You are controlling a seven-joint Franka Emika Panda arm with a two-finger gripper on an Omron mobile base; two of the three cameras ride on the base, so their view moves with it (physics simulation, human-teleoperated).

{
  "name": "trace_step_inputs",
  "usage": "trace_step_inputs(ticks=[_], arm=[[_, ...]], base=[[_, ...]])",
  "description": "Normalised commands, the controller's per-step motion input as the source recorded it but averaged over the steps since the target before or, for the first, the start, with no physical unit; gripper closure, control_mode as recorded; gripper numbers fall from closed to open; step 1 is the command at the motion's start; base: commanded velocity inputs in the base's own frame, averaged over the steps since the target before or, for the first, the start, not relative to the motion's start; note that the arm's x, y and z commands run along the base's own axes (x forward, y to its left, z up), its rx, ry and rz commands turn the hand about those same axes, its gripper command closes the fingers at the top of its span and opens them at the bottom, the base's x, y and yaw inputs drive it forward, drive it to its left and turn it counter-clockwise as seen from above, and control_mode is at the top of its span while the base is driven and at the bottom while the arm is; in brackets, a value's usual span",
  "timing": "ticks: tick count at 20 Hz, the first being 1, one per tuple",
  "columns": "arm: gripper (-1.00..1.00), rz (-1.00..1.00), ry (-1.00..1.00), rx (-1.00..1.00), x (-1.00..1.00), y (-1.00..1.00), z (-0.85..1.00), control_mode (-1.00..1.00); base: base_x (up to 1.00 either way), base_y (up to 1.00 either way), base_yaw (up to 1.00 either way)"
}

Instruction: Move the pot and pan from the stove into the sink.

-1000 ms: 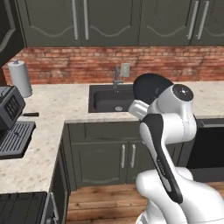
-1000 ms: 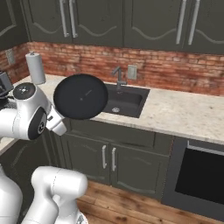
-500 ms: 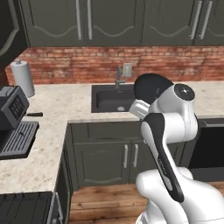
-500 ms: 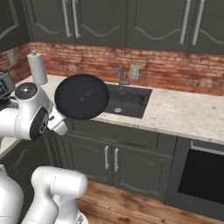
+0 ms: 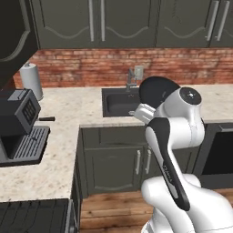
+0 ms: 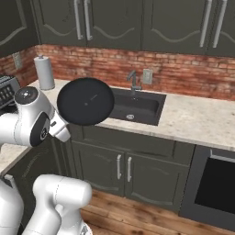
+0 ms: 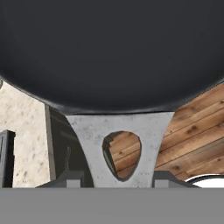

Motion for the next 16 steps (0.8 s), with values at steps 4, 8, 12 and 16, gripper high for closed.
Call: trace_step_inputs(ticks=[4,8,12,16], arm=[[1.00,0.00,0.00,0.00,0.00,0.00,0.00,1.00],[1.00,0.00,0.00,0.00,0.00,0.00,0.00,1.00],[1.00,0.00,0.00,0.00,0.00,0.00,0.00,1.00],[1.00,0.00,0.00,0.00,0.00,0.00,0.00,1.00]], base=[[0.31,-0.06,0.00],[0.53,-0.03,0.00],[0.59,-0.01,0.00],[0.58,-0.05,0.00]])
